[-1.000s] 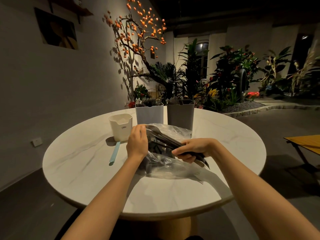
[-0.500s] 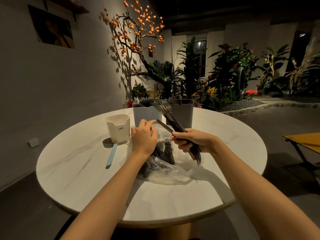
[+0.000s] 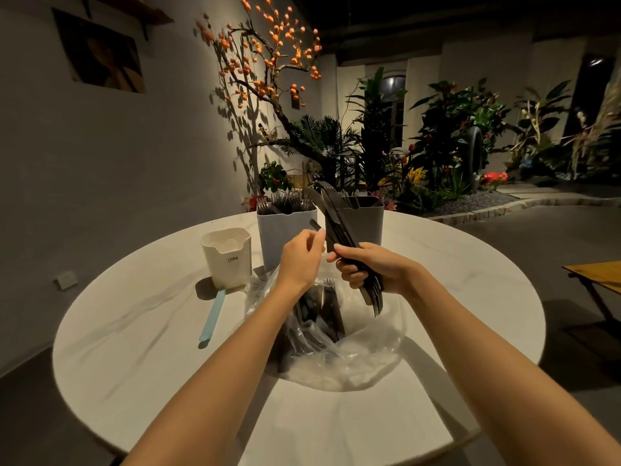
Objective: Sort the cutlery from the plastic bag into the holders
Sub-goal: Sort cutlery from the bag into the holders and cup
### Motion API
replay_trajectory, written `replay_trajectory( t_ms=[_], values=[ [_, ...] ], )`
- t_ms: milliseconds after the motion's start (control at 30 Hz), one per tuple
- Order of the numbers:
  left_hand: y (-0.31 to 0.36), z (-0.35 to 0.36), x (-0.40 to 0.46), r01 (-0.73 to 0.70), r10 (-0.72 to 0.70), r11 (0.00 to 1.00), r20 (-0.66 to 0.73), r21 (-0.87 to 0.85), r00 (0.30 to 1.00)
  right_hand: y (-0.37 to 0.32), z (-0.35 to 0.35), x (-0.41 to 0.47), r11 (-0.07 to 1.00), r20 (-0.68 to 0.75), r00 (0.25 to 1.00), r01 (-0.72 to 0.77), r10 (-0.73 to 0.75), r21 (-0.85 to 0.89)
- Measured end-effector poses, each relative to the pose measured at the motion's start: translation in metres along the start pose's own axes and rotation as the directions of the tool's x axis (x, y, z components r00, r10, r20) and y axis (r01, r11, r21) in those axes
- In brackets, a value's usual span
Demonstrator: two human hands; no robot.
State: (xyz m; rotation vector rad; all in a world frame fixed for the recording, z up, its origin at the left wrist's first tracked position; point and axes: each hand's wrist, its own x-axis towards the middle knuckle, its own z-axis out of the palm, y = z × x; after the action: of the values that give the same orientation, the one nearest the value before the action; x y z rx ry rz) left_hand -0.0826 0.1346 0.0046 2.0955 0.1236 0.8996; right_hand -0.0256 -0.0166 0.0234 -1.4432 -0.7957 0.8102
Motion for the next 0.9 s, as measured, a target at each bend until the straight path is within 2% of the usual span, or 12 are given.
replay_trajectory(
  t_ms=[100,167,367,567,700,800,900],
  values=[
    [-0.007,0.004,0.012,-0.076,0.082,0.976,-0.019,0.204,0.996,-0.006,-0.004,0.008,0.999,-0.002,1.000,-0.006,0.006,0.039],
    [-0.008,0.006,0.017,-0.097,0.103,0.970,-0.018,0.225,0.994,-0.010,-0.008,0.013,0.999,-0.011,1.000,0.003,-0.003,0.033],
    [-0.008,0.017,0.025,0.048,-0.048,0.991,0.002,-0.123,0.999,-0.002,-0.015,0.027,0.999,-0.028,0.999,0.042,-0.042,0.005],
    [-0.016,0.026,0.023,0.141,-0.126,0.964,0.079,-0.224,0.989,0.022,-0.013,0.031,0.999,-0.011,1.000,0.018,-0.018,0.026],
    [-0.019,0.026,0.022,0.194,-0.198,0.940,0.012,-0.281,0.980,0.031,-0.015,0.030,1.000,-0.038,0.999,-0.029,0.029,-0.005],
    [-0.018,0.025,0.017,0.224,-0.235,0.900,0.016,-0.375,0.972,0.036,-0.020,0.029,0.998,-0.117,0.992,-0.058,0.053,-0.038],
    [-0.015,0.023,0.012,0.214,-0.227,0.891,0.017,-0.400,0.974,0.036,-0.020,0.026,0.996,-0.108,0.992,-0.075,0.069,-0.053]
  ],
)
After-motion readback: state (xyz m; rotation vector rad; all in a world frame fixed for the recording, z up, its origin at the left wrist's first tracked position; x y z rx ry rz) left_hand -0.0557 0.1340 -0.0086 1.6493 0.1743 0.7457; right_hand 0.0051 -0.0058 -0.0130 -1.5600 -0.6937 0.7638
